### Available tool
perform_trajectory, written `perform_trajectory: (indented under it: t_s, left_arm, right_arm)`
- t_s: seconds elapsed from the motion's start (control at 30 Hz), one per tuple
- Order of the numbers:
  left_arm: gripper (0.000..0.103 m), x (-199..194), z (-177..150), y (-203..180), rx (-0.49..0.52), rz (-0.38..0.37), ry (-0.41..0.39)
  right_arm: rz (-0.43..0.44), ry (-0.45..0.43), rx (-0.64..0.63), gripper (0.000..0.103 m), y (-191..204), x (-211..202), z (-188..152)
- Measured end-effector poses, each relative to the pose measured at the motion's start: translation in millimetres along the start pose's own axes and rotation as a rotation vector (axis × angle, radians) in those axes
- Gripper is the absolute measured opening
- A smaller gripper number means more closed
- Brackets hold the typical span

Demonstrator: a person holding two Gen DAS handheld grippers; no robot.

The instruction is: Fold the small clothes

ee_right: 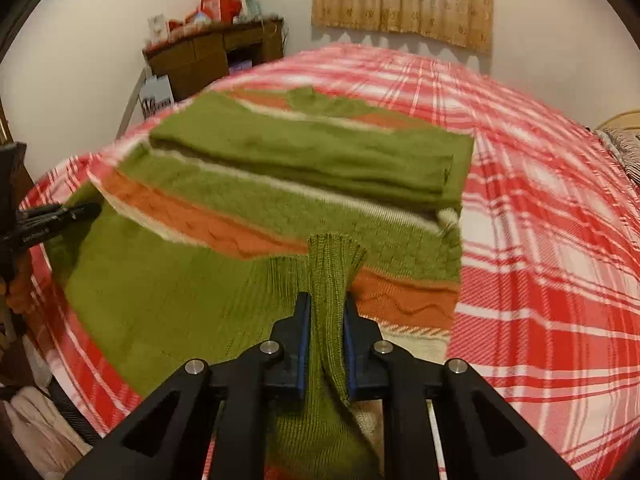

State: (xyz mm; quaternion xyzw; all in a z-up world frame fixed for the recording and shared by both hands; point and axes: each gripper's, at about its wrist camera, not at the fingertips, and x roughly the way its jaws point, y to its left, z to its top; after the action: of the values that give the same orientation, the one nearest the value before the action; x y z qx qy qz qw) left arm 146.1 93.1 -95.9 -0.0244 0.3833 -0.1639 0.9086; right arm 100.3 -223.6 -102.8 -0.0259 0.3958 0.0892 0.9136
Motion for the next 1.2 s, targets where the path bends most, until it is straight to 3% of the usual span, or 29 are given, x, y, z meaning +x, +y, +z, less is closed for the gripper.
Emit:
perform_trajectory:
  t_s: [0.23,0.4,0.8,1.2]
  left_arm:
    - [0.010,-11.0,39.2,-3.7,-0.010,0.004,-0.086]
    - [0.010,0.2,70.1,-2.3,-0.032,0.024,-0.112]
    - [0.010,50.4,132.2,-4.0,-0.055,0.054,-0.129]
    - [0.009,94.0,168.2,2.5,-0.099,0.072,-0.112]
  right_arm:
    - [-0.022,-0.182,0.063,0.013,-5.7,-40.5,34.9]
    - [-0.075,-0.231,0.081,0.012,-11.1,-37.5,57.8]
    - [-0.123,-0.246,0.116,0.012,-32.8,-6.0,102.4]
    - [-0.139,-0.209,0.173,0.006,-72.1,44.3,140.8]
